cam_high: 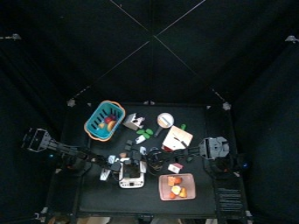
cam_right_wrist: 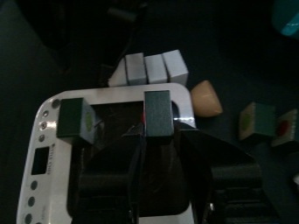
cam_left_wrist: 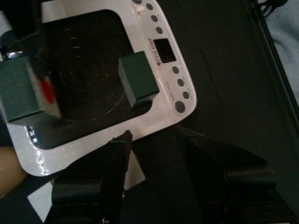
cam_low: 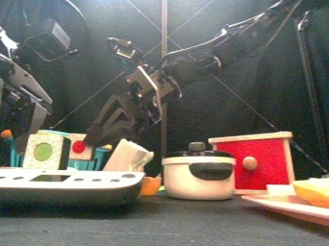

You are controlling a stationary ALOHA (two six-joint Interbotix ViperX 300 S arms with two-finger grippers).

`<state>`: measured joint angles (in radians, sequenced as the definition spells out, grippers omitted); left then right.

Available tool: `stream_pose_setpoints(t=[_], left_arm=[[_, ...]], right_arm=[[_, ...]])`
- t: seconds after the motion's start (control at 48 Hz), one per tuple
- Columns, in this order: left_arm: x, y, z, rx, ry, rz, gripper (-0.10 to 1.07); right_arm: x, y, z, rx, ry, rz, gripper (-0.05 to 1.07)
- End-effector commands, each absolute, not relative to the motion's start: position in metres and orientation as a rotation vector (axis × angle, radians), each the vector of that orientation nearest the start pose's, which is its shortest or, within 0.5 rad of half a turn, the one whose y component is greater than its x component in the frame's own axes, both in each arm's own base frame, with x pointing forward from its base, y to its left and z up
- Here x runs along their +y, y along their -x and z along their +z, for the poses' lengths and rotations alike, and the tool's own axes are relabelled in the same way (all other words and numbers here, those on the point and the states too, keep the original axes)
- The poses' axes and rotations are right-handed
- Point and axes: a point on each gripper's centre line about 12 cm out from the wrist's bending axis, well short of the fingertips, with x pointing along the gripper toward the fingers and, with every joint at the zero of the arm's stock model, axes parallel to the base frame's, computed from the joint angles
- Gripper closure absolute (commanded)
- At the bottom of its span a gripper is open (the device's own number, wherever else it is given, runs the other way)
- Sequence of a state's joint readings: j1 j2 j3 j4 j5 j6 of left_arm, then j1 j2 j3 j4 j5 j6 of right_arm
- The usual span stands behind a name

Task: Place sushi piece above stove

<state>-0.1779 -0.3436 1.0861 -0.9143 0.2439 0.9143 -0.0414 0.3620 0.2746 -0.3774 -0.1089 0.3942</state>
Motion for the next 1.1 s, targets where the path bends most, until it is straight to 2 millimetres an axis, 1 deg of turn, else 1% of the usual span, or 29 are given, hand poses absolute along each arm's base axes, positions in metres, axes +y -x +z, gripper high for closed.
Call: stream_pose_setpoints(t=[0.0,0.083,0.292,0.604,0.854,1.083], left_arm=[[-0.066,-0.246,0.142,0.874,-0.01,-0.349,0.16],[-0.066,-0.247,0.142,0.871,-0.011,-0.344,0.16],[-0.064,-0.245,0.14,0.872,-0.013,-0.336,0.16],[-0.064,-0.244,0.138,0.878,-0.013,-0.335,0.16],[-0.063,-0.243,0.137,0.88,-0.013,-0.333,0.16],[-0.062,-0.243,0.137,0.88,-0.011,-0.328,0.16]], right_arm=[[-0.028,-0.511,0.189,0.439,-0.042,-0.027,0.38],[-0.036,-0.514,0.188,0.439,-0.037,-0.04,0.38],[-0.049,-0.518,0.174,0.468,-0.042,-0.066,0.38],[-0.051,-0.523,0.159,0.509,-0.044,-0.077,0.38],[-0.058,-0.524,0.146,0.545,-0.046,-0.096,0.38],[-0.063,-0.527,0.142,0.55,-0.05,-0.104,0.38]])
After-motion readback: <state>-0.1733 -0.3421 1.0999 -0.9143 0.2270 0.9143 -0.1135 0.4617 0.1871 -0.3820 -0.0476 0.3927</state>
